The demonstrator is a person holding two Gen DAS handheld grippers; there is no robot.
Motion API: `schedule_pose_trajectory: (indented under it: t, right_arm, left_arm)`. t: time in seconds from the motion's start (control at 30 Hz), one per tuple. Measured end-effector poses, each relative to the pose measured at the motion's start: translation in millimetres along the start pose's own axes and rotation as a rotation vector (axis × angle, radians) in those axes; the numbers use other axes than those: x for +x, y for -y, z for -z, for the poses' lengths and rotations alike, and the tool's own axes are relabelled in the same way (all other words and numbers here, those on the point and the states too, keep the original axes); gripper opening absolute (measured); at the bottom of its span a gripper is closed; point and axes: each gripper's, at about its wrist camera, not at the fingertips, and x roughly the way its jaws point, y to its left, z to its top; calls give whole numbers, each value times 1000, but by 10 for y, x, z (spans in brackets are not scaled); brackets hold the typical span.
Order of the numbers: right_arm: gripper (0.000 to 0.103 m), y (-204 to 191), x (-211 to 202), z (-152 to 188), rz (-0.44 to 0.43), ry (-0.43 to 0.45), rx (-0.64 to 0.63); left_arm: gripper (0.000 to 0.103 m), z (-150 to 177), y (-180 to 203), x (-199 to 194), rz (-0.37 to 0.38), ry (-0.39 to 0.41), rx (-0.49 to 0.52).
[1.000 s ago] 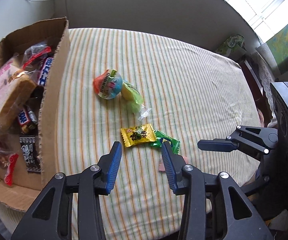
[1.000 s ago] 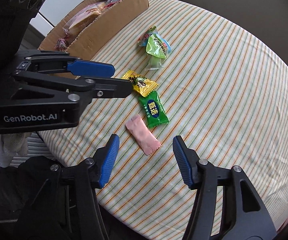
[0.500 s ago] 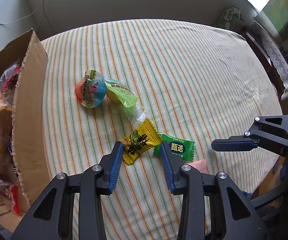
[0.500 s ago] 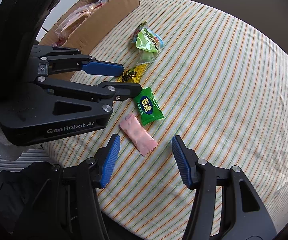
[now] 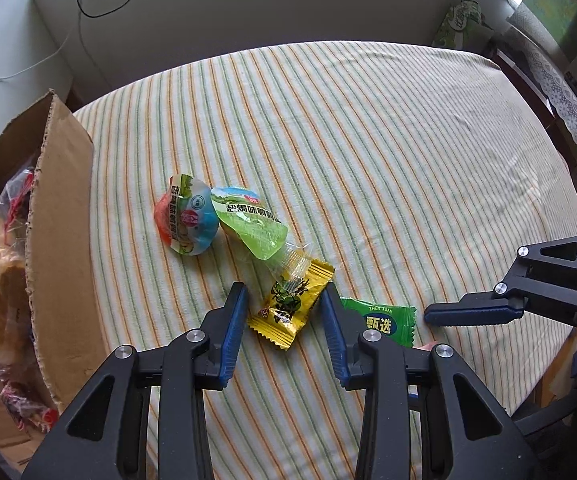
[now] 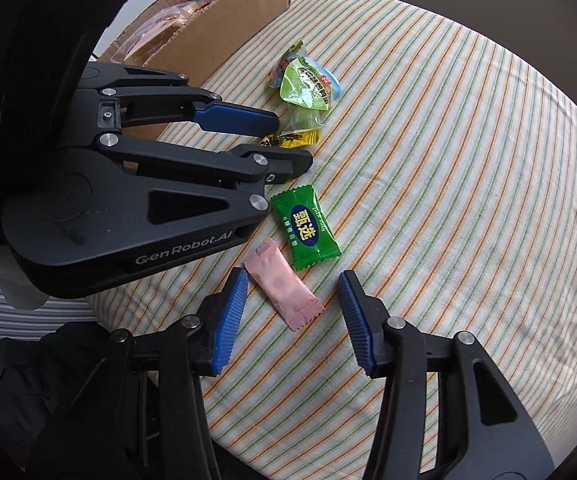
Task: Organize snacks
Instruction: 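Grasp the yellow candy with the left gripper while the right grasps the pink candy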
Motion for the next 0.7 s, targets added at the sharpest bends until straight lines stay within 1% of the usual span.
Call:
schedule_pose_trajectory:
  t: [0.03, 0.07, 0.2, 0.3, 0.4, 0.47, 0.5, 0.53, 0.7]
  right_arm:
    - [50, -10, 7, 0, -3, -2, -3]
    - [50, -23, 14, 5, -5, -4, -6]
    - [50, -105, 64, -12, 6, -18, -37]
    - [50, -258, 120, -17, 24, -26, -65]
    - [43, -396, 170, -24, 82, -40, -121]
    - [35, -486, 207, -58, 120, -46, -152]
    - [28, -491, 211, -53, 133, -46, -151]
    - [22, -478, 209, -62, 132, -46, -136]
    - [21, -423, 196, -58, 93, -36, -61]
  left_arm:
    - [29, -11, 10, 6, -9, 3, 2]
    - [25, -30, 30, 19, -17, 6, 1]
    - [15, -17, -26, 9, -14, 11, -20]
    - [13, -3, -49, 6, -7, 8, -28]
    - [13, 26, -42, 4, -12, 9, -33]
    - [13, 74, -77, -25, -7, 10, -47]
    - [12, 75, -65, -21, -3, 10, -54]
    - [12, 86, -68, -24, 0, 10, -61]
    - [10, 180, -123, -65, 18, 11, -97]
